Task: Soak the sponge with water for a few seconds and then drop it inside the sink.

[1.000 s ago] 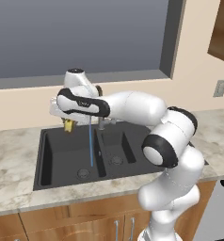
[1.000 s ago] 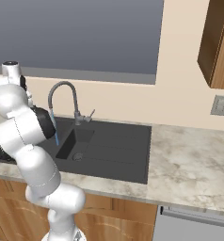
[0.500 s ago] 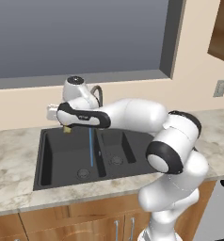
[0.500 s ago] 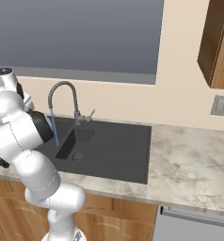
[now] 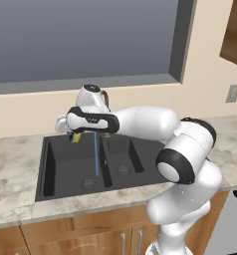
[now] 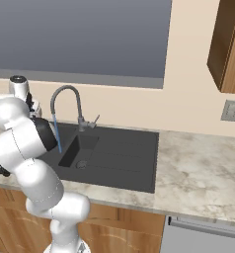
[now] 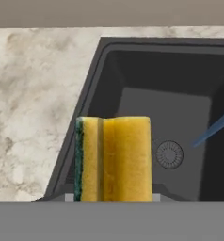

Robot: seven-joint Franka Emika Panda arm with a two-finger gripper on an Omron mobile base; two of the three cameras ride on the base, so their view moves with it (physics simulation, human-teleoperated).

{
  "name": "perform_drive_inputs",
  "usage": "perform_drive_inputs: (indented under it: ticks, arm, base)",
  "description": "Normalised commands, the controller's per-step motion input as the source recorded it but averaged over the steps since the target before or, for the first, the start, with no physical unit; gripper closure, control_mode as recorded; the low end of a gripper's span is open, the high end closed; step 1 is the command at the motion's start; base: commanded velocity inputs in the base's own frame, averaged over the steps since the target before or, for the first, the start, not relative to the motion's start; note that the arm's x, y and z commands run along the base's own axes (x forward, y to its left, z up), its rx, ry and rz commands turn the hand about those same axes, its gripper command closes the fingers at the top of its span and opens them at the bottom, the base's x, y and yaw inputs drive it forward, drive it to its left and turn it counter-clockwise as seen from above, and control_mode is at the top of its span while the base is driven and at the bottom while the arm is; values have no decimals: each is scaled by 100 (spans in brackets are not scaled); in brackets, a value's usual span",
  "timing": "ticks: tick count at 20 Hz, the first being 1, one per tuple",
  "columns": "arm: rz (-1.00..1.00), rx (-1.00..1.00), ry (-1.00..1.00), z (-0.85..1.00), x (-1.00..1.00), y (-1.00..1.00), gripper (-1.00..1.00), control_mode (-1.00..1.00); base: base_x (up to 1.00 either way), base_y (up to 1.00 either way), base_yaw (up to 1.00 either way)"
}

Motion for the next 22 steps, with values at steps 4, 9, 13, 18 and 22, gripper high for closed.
perform_drive_inputs:
  ticks: [4, 9, 13, 18, 22]
  arm:
    - [18, -2, 0, -4, 0, -7, 100, -100]
    - [12, -8, 0, -9, 0, -3, 100, -100]
    - [10, -11, 0, -11, -4, -1, 100, -100]
    - [9, -8, 0, 0, -7, -1, 100, -100]
    - [8, -5, 0, -3, -17, 0, 100, -100]
  base:
    - [0, 0, 0]
    - [0, 0, 0]
    - [0, 0, 0]
    - [0, 0, 0]
    - [0, 0, 0]
